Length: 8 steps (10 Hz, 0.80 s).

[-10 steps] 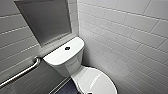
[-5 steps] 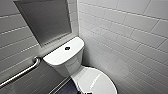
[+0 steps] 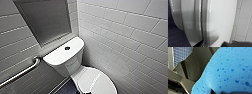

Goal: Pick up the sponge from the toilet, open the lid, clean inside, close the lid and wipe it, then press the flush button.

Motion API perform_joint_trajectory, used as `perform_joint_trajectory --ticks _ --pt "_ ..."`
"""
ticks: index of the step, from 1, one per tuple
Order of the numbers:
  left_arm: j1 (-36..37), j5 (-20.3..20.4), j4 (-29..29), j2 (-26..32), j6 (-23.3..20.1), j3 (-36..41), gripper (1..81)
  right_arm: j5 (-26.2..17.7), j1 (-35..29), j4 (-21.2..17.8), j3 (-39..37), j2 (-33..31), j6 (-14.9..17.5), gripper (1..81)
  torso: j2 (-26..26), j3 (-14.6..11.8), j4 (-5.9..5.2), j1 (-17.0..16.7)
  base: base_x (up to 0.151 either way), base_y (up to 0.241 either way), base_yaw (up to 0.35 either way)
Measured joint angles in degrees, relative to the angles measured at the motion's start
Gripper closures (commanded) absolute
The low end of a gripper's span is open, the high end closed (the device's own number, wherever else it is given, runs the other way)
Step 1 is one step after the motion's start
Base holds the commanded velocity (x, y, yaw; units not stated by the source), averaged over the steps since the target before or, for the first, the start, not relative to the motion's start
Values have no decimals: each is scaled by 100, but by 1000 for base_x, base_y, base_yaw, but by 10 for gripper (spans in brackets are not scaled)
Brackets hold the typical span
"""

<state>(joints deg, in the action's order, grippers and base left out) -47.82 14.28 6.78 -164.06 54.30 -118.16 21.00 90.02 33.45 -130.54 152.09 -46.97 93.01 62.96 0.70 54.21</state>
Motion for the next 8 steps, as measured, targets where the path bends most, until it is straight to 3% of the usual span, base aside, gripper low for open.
perform_joint_trajectory --ticks 5,8 --pt "9 -11 30 11 2 22 10 29 -2 1 -11 0 0 811 0 2 0 0 0 0 0" --pt "1 49 358 -199 68 -374 10 35 -2 0 -11 0 -2 811 0 2 0 2 0 0 0"
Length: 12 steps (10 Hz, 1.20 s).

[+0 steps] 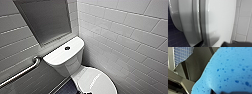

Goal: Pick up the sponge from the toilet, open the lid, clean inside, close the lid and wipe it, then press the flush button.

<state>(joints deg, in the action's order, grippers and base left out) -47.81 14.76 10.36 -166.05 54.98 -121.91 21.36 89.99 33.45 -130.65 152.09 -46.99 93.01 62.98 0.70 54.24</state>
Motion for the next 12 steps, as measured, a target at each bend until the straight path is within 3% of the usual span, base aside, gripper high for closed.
perform_joint_trajectory --ticks 4,7,12 --pt "-65 266 315 -168 87 -301 10 5 0 1 2 0 0 811 2 -2 0 -2 0 0 0" --pt "5 30 308 0 213 38 10 6 -2 0 29 0 0 811 0 0 0 -2 0 0 0" --pt "46 -18 308 180 382 352 10 6 -5 1 49 1 -2 811 0 2 0 0 0 0 0"
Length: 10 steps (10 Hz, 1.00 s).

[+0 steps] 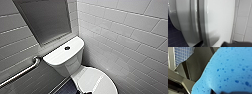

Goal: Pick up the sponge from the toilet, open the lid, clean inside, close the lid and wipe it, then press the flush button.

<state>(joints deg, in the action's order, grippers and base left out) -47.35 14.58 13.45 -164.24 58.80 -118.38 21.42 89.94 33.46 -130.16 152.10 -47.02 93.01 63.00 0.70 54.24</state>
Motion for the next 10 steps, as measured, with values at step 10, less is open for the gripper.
perform_joint_trajectory --ticks 10 --pt "94 449 9 1003 280 1653 10 0 -11 -4 -219 151 -2 811 -2 0 0 0 0 0 0"
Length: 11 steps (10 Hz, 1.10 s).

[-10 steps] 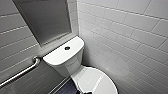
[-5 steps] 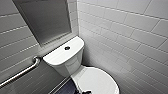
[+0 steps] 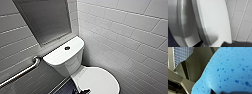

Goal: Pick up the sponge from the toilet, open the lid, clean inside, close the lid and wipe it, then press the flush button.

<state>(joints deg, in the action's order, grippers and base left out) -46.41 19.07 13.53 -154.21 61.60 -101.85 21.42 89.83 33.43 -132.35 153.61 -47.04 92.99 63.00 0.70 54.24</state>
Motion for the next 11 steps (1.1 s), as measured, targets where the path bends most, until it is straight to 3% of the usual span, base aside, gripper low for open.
perform_joint_trajectory --ticks 5,10,11 --pt "-15 99 5 261 144 445 10 -6 20 -2 -135 72 0 811 0 -225 0 2 0 0 0" --pt "176 472 13 358 468 878 10 -4 16 -2 -141 127 -2 811 0 -223 0 4 0 0 0" --pt "304 714 20 276 469 930 10 -4 16 -2 -141 135 0 811 0 -223 0 4 0 0 0"
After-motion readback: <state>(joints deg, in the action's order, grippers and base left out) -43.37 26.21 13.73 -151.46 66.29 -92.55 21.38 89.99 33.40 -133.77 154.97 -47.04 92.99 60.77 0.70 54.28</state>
